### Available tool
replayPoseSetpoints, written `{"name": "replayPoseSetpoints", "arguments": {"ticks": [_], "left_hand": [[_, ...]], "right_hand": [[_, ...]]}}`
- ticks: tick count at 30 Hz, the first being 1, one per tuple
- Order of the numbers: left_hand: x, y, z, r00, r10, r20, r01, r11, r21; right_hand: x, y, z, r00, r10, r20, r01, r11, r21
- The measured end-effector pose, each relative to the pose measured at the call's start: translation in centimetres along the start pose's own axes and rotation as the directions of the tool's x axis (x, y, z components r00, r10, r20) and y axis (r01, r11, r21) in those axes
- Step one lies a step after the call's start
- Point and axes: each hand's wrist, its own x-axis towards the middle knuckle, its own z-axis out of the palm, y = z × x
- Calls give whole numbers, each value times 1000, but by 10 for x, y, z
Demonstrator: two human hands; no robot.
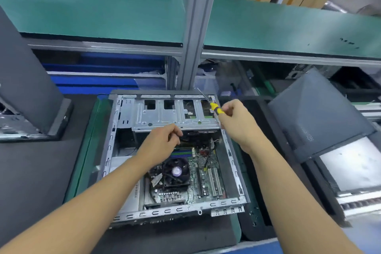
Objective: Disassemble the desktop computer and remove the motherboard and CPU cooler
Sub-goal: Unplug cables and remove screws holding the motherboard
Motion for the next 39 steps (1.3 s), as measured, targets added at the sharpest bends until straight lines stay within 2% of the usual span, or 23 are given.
{"name": "replayPoseSetpoints", "arguments": {"ticks": [2,4,6,8,13,16,18,20,23,26,29,31,34,39], "left_hand": [[2,6,8,999,19,30,-17,999,-50],[5,11,15,998,-12,55,23,981,-194],[4,18,19,993,-57,102,94,907,-411],[2,23,18,991,-47,123,108,826,-554],[-21,18,-20,995,-97,-5,68,739,-670],[-49,0,-69,975,-201,-98,75,707,-703],[-71,-18,-105,932,-294,-213,60,703,-709],[-94,-41,-132,878,-381,-290,103,742,-663],[-123,-80,-145,832,-499,-243,299,771,-563],[-138,-117,-126,780,-596,-189,471,759,-449],[-137,-143,-97,772,-619,-145,584,781,-222],[-131,-151,-76,750,-651,-115,646,759,-85],[-122,-155,-51,731,-668,-140,676,737,13],[-121,-159,-45,757,-643,-119,648,762,3]], "right_hand": [[-8,12,6,999,39,38,-40,999,27],[-18,21,19,992,84,94,-95,988,122],[-30,23,36,983,82,163,-119,965,234],[-37,17,55,977,39,212,-110,935,336],[-39,-14,95,978,-111,177,45,939,341],[-43,-44,122,905,-245,347,144,946,290],[-51,-61,146,838,-324,438,223,938,267],[-60,-74,167,782,-372,500,270,925,267],[-72,-84,192,716,-382,585,269,924,273],[-80,-86,209,708,-353,612,250,935,250],[-82,-83,218,701,-325,635,242,946,217],[-81,-80,222,700,-296,650,232,955,185],[-79,-76,227,704,-256,663,219,966,140],[-76,-72,235,720,-231,654,225,970,95]]}}
